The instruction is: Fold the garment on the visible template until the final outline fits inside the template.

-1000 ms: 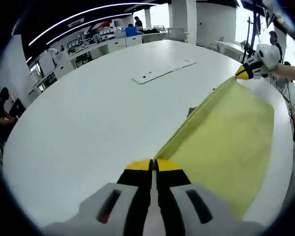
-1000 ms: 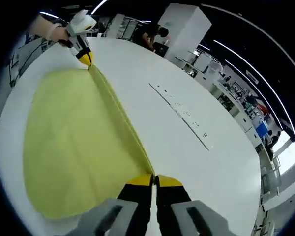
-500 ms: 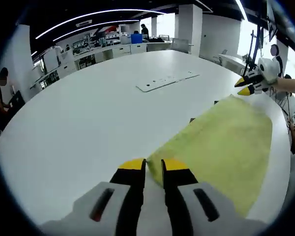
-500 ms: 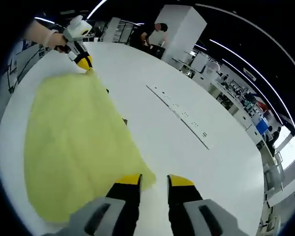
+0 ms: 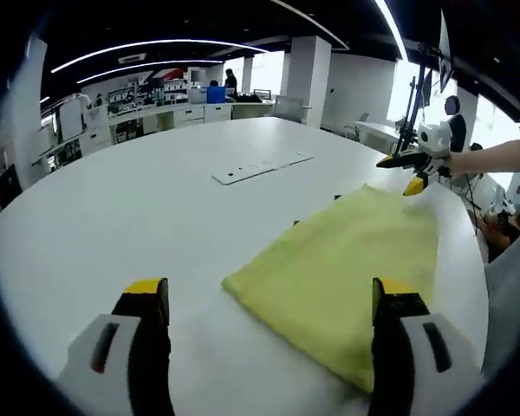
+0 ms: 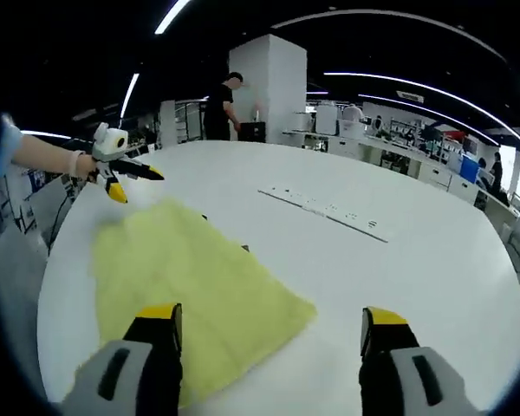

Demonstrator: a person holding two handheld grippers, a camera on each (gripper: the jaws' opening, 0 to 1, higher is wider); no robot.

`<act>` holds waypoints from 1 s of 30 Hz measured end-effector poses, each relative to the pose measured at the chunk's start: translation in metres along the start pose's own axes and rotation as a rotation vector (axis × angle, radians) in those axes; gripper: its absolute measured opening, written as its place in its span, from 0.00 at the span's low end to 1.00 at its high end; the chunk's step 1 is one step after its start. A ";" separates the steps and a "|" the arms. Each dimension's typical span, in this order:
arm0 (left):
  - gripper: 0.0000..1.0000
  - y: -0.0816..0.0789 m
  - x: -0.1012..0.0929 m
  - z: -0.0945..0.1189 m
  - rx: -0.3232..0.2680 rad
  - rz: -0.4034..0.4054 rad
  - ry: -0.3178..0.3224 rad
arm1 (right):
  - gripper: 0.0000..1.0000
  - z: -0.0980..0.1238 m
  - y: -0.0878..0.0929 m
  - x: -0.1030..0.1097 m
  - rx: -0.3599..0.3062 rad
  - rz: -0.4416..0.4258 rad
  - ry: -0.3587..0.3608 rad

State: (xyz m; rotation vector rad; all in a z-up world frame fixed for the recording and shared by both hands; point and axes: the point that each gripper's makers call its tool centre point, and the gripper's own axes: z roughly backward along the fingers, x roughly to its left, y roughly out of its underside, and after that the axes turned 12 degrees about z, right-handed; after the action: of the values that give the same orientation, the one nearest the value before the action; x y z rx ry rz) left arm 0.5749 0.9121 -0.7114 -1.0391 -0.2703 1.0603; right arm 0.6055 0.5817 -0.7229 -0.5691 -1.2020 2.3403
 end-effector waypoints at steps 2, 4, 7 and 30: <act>0.97 0.001 -0.005 0.003 0.000 -0.003 0.013 | 0.86 0.006 0.001 0.003 0.002 -0.005 0.002; 0.97 0.003 -0.009 0.005 0.002 -0.004 0.023 | 0.85 0.011 0.001 0.005 -0.004 -0.015 0.005; 0.95 0.004 -0.012 0.009 0.004 0.001 0.030 | 0.82 0.019 0.001 0.009 -0.010 -0.017 0.006; 0.85 0.071 -0.048 0.065 -0.001 0.090 0.062 | 0.65 0.064 0.012 0.064 -0.067 -0.098 -0.012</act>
State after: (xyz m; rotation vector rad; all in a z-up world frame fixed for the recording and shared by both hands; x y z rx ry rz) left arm 0.4678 0.9168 -0.7213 -1.0909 -0.1754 1.1070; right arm 0.5163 0.5690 -0.7084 -0.5068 -1.2890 2.2317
